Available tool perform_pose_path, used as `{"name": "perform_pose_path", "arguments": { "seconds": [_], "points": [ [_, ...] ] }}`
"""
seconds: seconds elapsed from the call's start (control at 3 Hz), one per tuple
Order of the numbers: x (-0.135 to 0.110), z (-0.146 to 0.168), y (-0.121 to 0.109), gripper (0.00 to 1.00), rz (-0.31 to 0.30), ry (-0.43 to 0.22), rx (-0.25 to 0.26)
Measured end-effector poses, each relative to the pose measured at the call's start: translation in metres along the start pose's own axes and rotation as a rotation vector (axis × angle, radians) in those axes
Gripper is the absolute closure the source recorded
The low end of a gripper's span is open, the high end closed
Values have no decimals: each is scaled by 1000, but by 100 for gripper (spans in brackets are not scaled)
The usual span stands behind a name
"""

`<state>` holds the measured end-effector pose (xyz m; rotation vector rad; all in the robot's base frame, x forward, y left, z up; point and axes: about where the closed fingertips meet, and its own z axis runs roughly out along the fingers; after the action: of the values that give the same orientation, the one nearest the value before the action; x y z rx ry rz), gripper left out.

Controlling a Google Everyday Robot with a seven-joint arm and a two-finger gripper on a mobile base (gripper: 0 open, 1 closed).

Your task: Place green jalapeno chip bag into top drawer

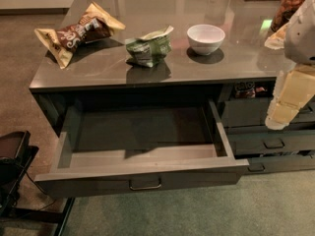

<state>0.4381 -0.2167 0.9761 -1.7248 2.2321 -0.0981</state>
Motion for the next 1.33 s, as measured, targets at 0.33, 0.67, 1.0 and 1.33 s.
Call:
{"name": "perform_pose_path", "arguments": {
  "seconds": [0.33, 0.67, 1.0, 1.33],
  "points": [
    [0, 0, 0, 0, 0, 0, 0],
    [-7, -2, -3, 0, -26, -17, 30],
    [-35, -2, -12, 0, -128, -70, 115],
    [-84, -6, -38, 0, -263, -159, 241]
  ]
}}
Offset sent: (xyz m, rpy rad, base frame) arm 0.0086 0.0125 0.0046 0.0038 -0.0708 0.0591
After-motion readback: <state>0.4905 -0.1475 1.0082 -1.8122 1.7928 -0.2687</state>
